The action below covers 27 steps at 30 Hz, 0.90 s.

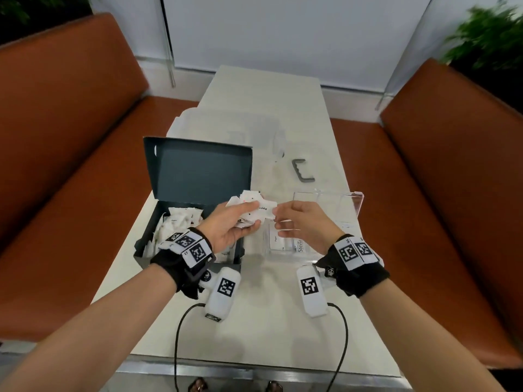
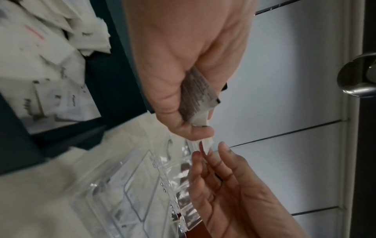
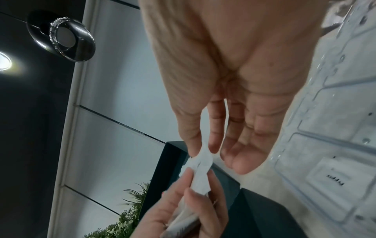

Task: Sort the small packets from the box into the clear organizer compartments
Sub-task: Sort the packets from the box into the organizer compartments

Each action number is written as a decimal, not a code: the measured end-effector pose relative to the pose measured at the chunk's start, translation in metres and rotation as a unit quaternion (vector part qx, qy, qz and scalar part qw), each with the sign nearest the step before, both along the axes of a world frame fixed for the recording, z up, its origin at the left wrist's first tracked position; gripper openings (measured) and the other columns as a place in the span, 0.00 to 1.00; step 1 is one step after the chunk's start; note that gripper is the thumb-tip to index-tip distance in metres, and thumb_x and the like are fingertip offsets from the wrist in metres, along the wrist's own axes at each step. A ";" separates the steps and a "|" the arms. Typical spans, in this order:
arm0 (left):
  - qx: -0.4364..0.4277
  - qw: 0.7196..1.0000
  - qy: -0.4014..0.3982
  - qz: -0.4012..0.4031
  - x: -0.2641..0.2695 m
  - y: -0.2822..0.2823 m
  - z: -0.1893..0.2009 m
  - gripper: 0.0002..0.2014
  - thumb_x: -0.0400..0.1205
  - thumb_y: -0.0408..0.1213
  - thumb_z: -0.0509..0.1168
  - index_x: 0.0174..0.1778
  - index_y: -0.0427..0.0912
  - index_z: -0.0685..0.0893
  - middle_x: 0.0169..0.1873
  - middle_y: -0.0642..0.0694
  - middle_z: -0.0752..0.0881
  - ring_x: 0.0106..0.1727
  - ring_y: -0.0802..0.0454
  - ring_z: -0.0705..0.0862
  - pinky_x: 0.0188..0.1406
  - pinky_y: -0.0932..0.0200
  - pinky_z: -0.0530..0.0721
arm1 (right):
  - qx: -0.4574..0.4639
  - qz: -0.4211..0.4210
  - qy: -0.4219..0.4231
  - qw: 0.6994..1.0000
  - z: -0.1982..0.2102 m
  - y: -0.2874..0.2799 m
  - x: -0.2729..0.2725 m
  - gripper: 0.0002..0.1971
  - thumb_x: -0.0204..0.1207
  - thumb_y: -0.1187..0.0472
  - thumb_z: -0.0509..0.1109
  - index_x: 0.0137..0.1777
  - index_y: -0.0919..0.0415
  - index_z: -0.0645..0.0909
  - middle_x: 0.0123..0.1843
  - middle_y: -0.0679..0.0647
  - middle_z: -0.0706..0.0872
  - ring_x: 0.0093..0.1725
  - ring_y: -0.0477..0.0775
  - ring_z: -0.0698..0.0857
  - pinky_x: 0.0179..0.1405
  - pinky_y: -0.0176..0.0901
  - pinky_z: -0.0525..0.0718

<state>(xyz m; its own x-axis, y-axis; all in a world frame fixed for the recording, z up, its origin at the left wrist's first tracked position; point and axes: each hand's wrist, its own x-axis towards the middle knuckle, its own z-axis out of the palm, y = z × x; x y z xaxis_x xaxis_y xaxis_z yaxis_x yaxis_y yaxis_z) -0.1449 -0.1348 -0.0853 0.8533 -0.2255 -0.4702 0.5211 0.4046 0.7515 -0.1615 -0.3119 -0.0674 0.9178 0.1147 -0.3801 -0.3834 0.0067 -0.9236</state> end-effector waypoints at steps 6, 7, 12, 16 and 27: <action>0.011 0.999 -0.014 -0.037 0.005 -0.042 0.003 0.10 0.79 0.27 0.71 0.56 0.36 0.86 0.47 0.39 0.90 0.42 0.50 0.90 0.34 0.61 0.88 | -0.045 -0.042 -0.053 0.997 0.006 -0.037 -0.002 0.10 0.74 0.70 0.75 0.53 0.68 0.82 0.39 0.59 0.85 0.33 0.51 0.85 0.35 0.40 0.86; 0.017 0.999 -0.018 -0.041 0.006 -0.048 0.003 0.12 0.79 0.27 0.72 0.58 0.35 0.85 0.49 0.39 0.90 0.42 0.50 0.90 0.34 0.61 0.88 | -0.070 -0.045 -0.066 0.994 0.007 -0.043 0.000 0.10 0.73 0.70 0.75 0.53 0.67 0.83 0.37 0.58 0.86 0.32 0.50 0.85 0.34 0.40 0.86; 0.011 0.999 -0.009 -0.029 0.005 -0.064 -0.001 0.16 0.78 0.27 0.72 0.62 0.35 0.85 0.51 0.39 0.89 0.44 0.49 0.89 0.33 0.61 0.88 | -0.146 -0.040 -0.081 0.985 0.007 -0.066 0.004 0.06 0.73 0.69 0.75 0.49 0.64 0.85 0.39 0.56 0.88 0.33 0.47 0.85 0.34 0.37 0.86; 0.027 1.000 -0.004 -0.014 0.002 -0.062 -0.005 0.18 0.77 0.28 0.74 0.63 0.34 0.85 0.54 0.38 0.88 0.49 0.46 0.87 0.34 0.60 0.88 | -0.167 0.013 -0.067 0.984 0.003 -0.069 0.004 0.05 0.73 0.69 0.74 0.48 0.63 0.85 0.36 0.53 0.85 0.30 0.46 0.83 0.32 0.36 0.85; 0.038 0.999 0.000 0.034 0.001 -0.027 -0.005 0.12 0.79 0.27 0.71 0.58 0.35 0.84 0.49 0.40 0.88 0.43 0.50 0.86 0.31 0.61 0.88 | -0.154 0.016 0.023 0.988 -0.018 -0.040 0.016 0.05 0.76 0.74 0.66 0.39 0.69 0.77 0.37 0.63 0.81 0.34 0.65 0.89 0.29 0.44 0.88</action>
